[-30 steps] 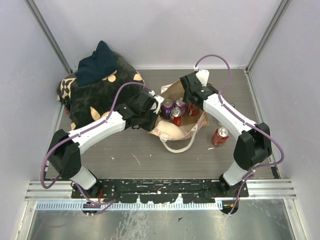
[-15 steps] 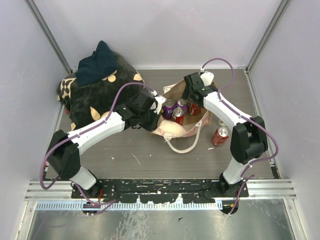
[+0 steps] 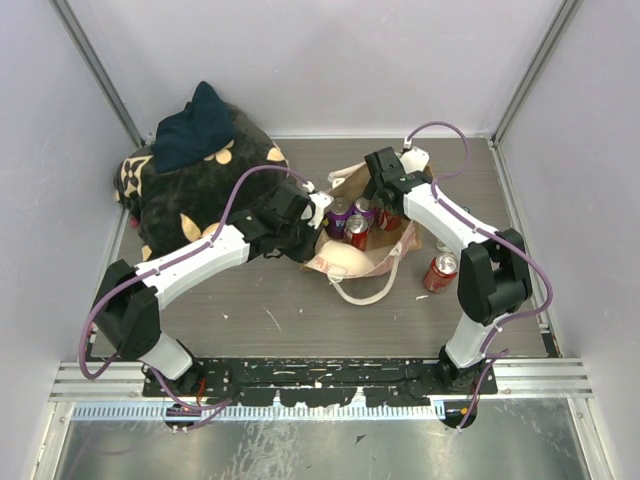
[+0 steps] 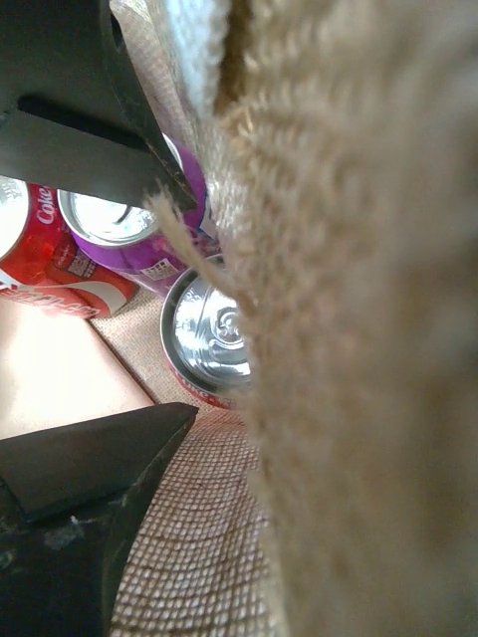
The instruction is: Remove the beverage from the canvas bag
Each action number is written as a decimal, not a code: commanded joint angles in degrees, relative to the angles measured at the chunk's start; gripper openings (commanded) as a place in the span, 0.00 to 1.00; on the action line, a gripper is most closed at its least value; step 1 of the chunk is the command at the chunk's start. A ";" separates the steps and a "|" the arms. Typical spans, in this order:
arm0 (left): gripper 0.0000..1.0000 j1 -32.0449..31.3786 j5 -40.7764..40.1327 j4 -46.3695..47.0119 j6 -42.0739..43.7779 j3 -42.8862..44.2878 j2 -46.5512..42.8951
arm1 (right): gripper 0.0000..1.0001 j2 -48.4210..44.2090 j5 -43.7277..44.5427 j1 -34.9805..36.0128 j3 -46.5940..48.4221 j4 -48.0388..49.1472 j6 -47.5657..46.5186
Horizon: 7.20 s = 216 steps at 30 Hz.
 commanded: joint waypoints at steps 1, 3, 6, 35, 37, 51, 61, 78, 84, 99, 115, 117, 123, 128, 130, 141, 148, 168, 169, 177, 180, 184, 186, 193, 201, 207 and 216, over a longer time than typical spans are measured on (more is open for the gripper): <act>0.27 -0.22 0.63 -1.47 1.39 -1.78 -0.39 | 0.81 0.60 2.29 -1.23 -2.79 -1.22 7.66; 0.27 -0.20 0.63 -1.61 1.47 -1.87 -0.41 | 0.78 -0.67 1.63 -1.27 -4.59 1.22 9.25; 0.27 -0.21 0.46 -1.71 1.48 -2.08 -0.44 | 0.74 -2.26 2.66 -1.31 -6.07 2.26 11.56; 0.27 -0.20 -0.36 -2.59 1.26 -1.39 0.10 | 0.70 10.38 0.27 -1.30 -2.96 -2.37 10.10; 0.27 -0.22 -0.18 -2.55 1.26 -1.08 0.41 | 0.72 10.24 -0.53 -1.25 -4.45 -2.14 9.80; 0.27 -0.23 -3.75 -3.50 1.06 -0.46 0.75 | 0.34 16.71 -4.54 -1.45 -3.46 -0.68 3.35; 0.27 -0.07 -5.18 -3.07 0.92 -0.02 1.80 | 0.00 12.42 -7.54 -0.85 -8.03 2.95 -0.52; 0.27 -0.03 -6.54 -2.76 1.74 -0.21 1.28 | 0.00 -3.10 4.32 3.11 -2.12 4.92 -10.06; 0.27 -0.06 -7.15 -2.88 2.08 -0.13 1.12 | 0.00 -7.63 3.23 3.12 -0.59 6.42 -12.30; 0.28 -0.03 -7.39 -3.55 2.44 0.90 1.36 | 0.00 -18.27 -3.82 4.66 1.84 9.63 -20.60; 0.28 -0.11 -8.61 -4.63 3.04 2.36 2.12 | 0.00 -29.68 -3.97 11.20 9.98 2.32 -23.78; 0.28 -0.04 -9.36 -5.10 3.14 2.95 2.42 | 0.01 -31.96 -3.75 12.00 10.26 0.15 -23.12; 0.28 0.35 -9.97 -5.65 3.41 5.05 3.47 | 0.01 -39.64 -0.48 13.86 8.24 -8.12 -20.81; 0.28 0.68 -10.08 -7.07 3.70 7.79 5.28 | 0.01 -45.91 0.37 13.94 2.19 -14.01 -18.86; 0.28 0.95 -10.73 -7.86 3.97 9.00 6.36 | 0.01 -47.99 1.09 13.98 -0.93 -15.38 -18.23; 0.29 2.22 -12.04 -10.54 4.20 13.80 8.89 | 0.01 -57.75 -2.12 13.98 -23.29 -10.34 -9.89; 0.29 2.82 -12.37 -11.04 3.91 14.33 9.71 | 0.01 -58.16 -1.38 13.97 -32.63 -3.10 -9.59; 0.29 2.95 -11.74 -10.54 1.48 11.82 8.91 | 0.01 -56.85 6.86 15.78 -46.83 11.47 -10.08; 0.29 2.94 -11.68 -10.48 1.45 11.66 8.80 | 0.01 -57.08 7.38 16.15 -47.80 12.01 -9.98; 0.31 2.91 -11.75 -10.08 1.39 10.75 8.29 | 0.01 -56.38 11.11 21.33 -50.21 10.99 -8.08; 0.34 2.90 -11.68 -10.15 1.39 10.58 8.03 | 0.30 -55.73 12.05 22.78 -49.64 8.13 -6.44; 0.37 2.96 -11.77 -10.23 1.39 10.26 7.79 | 0.89 -55.78 13.93 23.63 -48.00 4.07 -4.97; 0.37 2.92 -11.81 -10.39 1.39 10.12 7.65 | 1.00 -55.73 14.61 23.73 -46.77 2.93 -5.39; 0.37 2.96 -11.74 -10.03 0.92 8.68 6.56 | 1.00 -54.74 17.52 24.00 -35.02 -1.04 -9.06; 0.37 2.96 -7.54 -5.85 -1.83 5.67 5.53 | 0.76 -42.39 17.87 24.02 -13.21 -2.32 -18.64; 0.37 2.91 -5.68 -2.32 -3.59 3.98 5.30 | 0.35 -29.66 11.91 23.72 -1.24 -1.42 -20.91; 0.25 2.94 -4.60 1.22 -4.79 0.63 3.06 | 0.13 -16.32 0.57 10.50 5.76 -5.79 -15.12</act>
